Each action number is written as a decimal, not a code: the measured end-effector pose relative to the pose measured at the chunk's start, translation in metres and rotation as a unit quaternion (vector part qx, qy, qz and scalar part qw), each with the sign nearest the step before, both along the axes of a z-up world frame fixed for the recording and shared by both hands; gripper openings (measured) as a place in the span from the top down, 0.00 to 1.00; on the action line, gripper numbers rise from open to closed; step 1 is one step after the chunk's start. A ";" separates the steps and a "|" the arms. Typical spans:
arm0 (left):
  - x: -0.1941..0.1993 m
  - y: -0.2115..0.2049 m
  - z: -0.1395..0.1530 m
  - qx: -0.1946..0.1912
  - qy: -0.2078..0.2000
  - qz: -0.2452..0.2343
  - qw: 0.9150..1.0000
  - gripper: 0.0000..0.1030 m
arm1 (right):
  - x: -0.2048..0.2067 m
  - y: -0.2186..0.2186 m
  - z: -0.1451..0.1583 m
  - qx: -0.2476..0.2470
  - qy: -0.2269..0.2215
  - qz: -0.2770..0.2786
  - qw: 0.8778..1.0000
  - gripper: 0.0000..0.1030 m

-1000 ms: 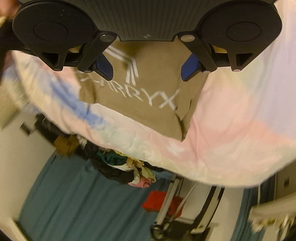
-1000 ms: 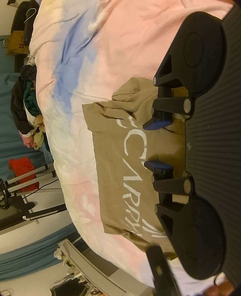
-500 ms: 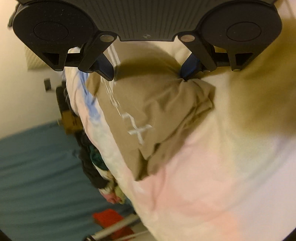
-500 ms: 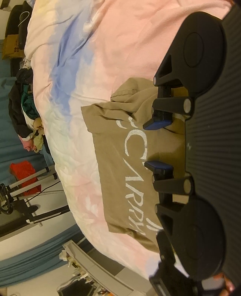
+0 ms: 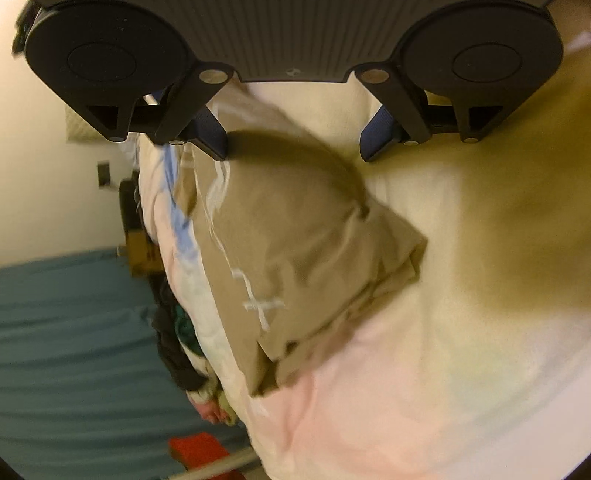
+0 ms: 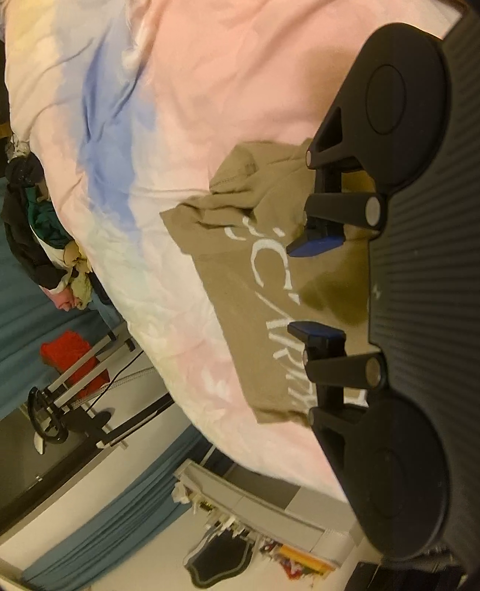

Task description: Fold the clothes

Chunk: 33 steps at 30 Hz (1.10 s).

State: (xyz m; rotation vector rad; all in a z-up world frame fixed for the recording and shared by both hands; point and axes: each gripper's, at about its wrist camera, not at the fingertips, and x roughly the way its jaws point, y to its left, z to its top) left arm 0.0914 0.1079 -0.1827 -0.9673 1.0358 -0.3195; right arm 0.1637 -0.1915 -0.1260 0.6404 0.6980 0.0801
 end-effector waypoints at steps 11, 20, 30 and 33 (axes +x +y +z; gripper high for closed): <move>-0.002 0.011 0.017 -0.008 -0.054 0.045 0.997 0.69 | -0.017 -0.009 -0.011 0.294 -0.022 0.061 0.954 0.12; -0.008 0.014 0.025 -0.026 -0.089 0.067 0.993 0.81 | -0.009 -0.012 -0.081 0.375 0.109 -0.036 0.920 0.13; -0.010 0.014 0.038 -0.028 -0.102 0.054 0.993 0.82 | -0.021 -0.037 -0.064 0.308 0.069 -0.139 0.939 0.68; -0.005 0.008 0.061 -0.022 -0.127 0.022 0.991 0.82 | -0.026 -0.045 -0.039 0.301 0.043 -0.145 0.941 0.70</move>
